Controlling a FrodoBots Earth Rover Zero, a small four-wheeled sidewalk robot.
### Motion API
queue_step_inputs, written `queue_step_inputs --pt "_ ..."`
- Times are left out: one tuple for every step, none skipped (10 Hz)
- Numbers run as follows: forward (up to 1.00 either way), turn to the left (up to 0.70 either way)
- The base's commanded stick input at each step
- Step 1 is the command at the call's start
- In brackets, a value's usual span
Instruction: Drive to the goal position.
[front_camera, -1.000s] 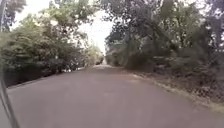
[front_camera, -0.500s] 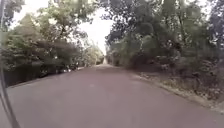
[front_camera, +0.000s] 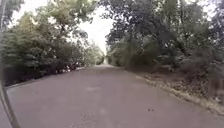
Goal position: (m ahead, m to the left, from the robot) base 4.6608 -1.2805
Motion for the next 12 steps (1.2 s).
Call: queue_step_inputs --pt "0.70 0.00" --pt "0.70 0.00" --pt "0.70 0.00" --pt "0.70 0.00" --pt "0.70 0.00" --pt "0.70 0.00" --pt "0.70 0.00" --pt "0.70 0.00" --pt "0.70 0.00" --pt "0.70 0.00" --pt "0.70 0.00" --pt "0.70 0.00"
